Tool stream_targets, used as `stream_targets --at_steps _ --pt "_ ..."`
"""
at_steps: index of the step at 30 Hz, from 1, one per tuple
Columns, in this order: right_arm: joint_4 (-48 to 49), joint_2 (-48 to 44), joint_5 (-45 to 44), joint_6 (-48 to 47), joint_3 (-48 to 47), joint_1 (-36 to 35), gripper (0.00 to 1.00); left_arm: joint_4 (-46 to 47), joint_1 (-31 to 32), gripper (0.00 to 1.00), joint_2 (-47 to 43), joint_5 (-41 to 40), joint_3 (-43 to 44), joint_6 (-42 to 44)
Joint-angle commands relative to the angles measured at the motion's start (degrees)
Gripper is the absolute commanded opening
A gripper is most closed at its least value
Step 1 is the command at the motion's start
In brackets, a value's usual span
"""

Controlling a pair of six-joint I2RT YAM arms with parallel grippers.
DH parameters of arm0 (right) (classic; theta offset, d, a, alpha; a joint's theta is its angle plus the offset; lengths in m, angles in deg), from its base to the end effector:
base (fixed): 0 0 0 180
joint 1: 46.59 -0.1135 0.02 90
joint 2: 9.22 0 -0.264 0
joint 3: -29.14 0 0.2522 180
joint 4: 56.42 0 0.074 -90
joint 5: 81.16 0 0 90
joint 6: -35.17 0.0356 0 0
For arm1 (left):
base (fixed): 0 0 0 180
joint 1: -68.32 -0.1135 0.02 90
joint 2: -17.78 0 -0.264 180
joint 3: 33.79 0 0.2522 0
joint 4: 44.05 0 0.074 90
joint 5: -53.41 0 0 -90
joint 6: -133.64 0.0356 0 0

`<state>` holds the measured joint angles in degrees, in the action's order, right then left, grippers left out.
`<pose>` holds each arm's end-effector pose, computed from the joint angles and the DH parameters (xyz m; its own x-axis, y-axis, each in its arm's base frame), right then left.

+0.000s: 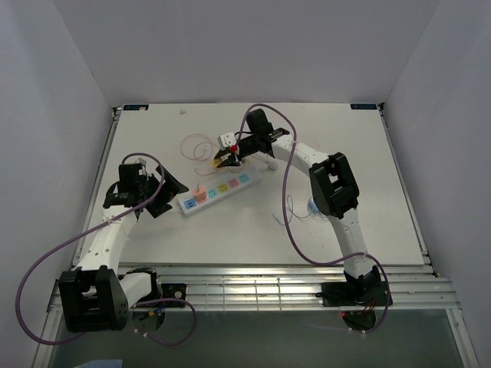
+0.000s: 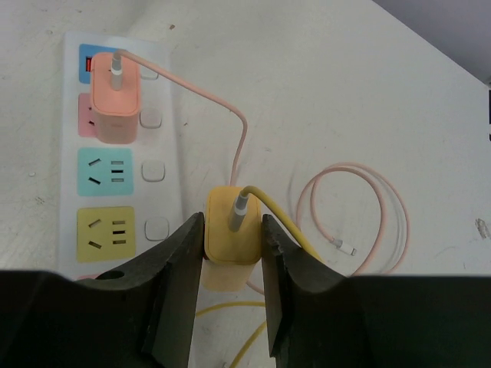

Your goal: Insert the plug

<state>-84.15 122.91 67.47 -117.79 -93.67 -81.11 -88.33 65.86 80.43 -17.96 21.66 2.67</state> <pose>0.4111 0.3196 0.2127 0.5372 -0.1933 -0.8210 -0.8315 -0.2847 -0.4770 0.2163 -0.0021 0.2321 -0.6939 -0.6517 -0.3064 -0.3931 0.6993 -0.5971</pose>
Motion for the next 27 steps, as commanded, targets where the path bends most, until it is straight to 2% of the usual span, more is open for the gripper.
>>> stream_targets --at_steps 1,10,17,20,24,27 --pt "-0.3 -1.8 2.7 -3.3 0.0 0.4 0.08 1.3 -0.3 0.98 -0.3 0.4 -0.3 0.3" --pt "-6.1 -3.5 12.3 -4.5 3.4 0.5 0.08 1.6 -0.3 0.98 0.5 0.9 -0.4 0.6" --pt "-6.2 -4.2 17.4 -5.0 5.9 0.6 0.08 2.6 -0.3 0.98 1.2 2.1 -0.6 0.7" --pt "-3.4 -4.7 17.4 -3.0 7.0 0.5 0.08 3.0 -0.3 0.98 1.2 2.1 -0.8 0.5" --pt "10.1 -5.2 18.8 8.3 10.3 0.4 0.08 2.9 -0.3 0.98 1.5 2.4 -0.7 0.6" --pt "11.7 -4.8 18.5 9.4 10.8 0.3 0.08 2.7 -0.3 0.98 1.2 2.2 -0.6 0.7"
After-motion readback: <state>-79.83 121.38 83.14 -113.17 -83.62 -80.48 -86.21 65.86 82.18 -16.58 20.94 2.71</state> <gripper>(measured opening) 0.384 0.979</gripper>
